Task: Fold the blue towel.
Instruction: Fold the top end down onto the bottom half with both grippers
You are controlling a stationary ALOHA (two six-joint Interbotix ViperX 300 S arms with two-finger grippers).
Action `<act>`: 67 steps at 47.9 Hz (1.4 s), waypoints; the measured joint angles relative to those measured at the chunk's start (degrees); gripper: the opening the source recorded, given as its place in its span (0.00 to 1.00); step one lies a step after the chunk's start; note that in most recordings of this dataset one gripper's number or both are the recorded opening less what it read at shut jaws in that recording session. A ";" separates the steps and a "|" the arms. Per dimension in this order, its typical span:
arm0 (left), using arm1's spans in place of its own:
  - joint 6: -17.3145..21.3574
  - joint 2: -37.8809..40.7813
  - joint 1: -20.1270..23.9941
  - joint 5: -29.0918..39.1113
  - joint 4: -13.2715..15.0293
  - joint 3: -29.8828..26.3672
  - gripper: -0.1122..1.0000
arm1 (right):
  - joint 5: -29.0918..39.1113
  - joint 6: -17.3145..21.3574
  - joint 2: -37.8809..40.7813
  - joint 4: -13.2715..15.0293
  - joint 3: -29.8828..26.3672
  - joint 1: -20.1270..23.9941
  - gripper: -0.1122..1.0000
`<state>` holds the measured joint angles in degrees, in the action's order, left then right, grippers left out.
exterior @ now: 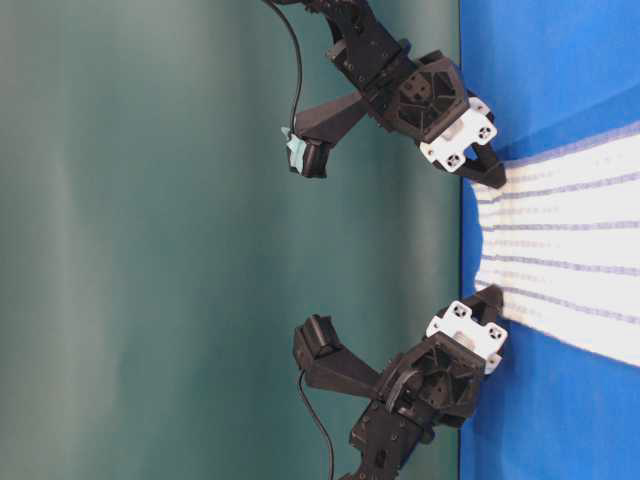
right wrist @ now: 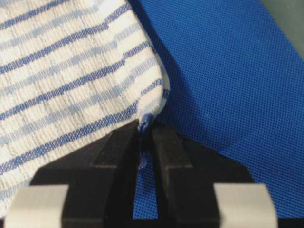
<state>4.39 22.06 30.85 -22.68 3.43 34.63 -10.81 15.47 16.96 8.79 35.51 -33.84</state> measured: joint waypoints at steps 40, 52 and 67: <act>0.09 -13.89 -6.50 4.48 0.00 6.86 0.16 | 2.99 0.53 -11.34 -0.18 4.39 7.03 0.28; -1.23 -16.79 -13.89 4.66 0.18 11.60 0.16 | 4.04 0.53 -14.15 -3.34 8.44 14.24 0.28; -7.73 -17.49 -24.87 4.31 0.35 14.24 0.16 | 3.78 0.62 -15.73 -9.32 11.87 22.94 0.28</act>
<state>-3.34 4.57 5.98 -18.37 3.78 48.87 -7.03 16.08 1.23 -0.53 47.37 -10.90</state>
